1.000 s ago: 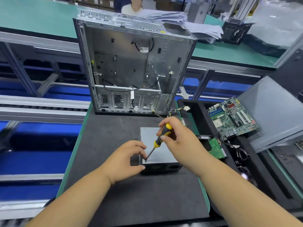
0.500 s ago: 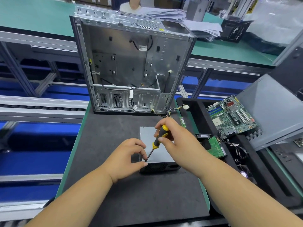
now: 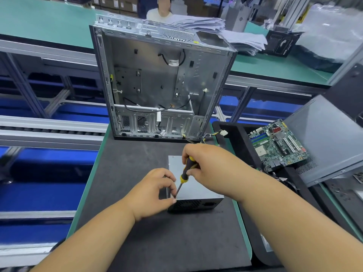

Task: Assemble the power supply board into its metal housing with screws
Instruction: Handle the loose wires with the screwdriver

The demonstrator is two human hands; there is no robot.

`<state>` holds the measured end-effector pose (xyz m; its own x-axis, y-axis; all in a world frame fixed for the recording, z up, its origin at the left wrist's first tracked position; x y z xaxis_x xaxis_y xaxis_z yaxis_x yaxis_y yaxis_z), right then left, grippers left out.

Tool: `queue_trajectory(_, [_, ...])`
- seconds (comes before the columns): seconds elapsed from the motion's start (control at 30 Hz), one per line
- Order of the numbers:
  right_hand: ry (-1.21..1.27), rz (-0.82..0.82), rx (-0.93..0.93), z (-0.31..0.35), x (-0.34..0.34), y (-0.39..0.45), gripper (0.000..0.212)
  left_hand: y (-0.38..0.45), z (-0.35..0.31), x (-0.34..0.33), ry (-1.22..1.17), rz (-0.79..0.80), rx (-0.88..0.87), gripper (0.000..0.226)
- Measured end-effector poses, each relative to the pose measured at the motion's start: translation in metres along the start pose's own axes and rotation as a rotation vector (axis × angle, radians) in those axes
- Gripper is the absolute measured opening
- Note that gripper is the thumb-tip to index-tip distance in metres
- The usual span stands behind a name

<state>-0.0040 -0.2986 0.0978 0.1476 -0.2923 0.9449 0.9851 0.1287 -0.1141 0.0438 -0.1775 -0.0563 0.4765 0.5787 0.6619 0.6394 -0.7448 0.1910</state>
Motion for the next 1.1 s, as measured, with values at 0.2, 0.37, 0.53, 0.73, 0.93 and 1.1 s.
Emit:
queue_trajectory(0.2, [-0.441,0.010,-0.033,0.013,0.000,0.007,0.042,-0.002,0.001,-0.002,-0.046,0.013,0.016,0.020])
queue_trajectory(0.37, [-0.443,-0.080,-0.084,0.010,-0.004,0.007,0.040,-0.001,0.002,-0.003,-0.064,-0.017,0.040,0.017])
queue_trajectory(0.53, [-0.051,0.025,0.073,0.017,0.000,0.002,0.022,0.001,0.001,-0.002,-0.113,-0.040,0.068,0.012])
queue_trajectory(0.73, [-0.443,-0.114,-0.011,0.014,-0.008,0.006,0.029,0.001,0.000,-0.001,-0.105,-0.046,0.058,0.016])
queue_trajectory(0.93, [-0.168,0.015,0.047,0.016,0.000,0.007,0.019,0.000,0.002,-0.001,-0.116,-0.027,0.061,0.019])
queue_trajectory(1.1, [-0.490,-0.019,-0.115,0.009,0.000,0.017,0.038,0.001,0.001,-0.001,-0.073,0.002,0.063,0.024])
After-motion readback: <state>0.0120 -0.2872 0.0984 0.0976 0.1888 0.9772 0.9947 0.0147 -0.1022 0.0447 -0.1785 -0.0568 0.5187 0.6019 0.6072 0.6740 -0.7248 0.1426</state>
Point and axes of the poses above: each hand's wrist, its own y-axis towards the middle knuckle, its own x-axis out of the back of the hand, z = x × y, the point moved 6 cm from there along y, towards the middle knuckle, and after that the axes turned 3 degrees about -x, right-handed, at the moved point
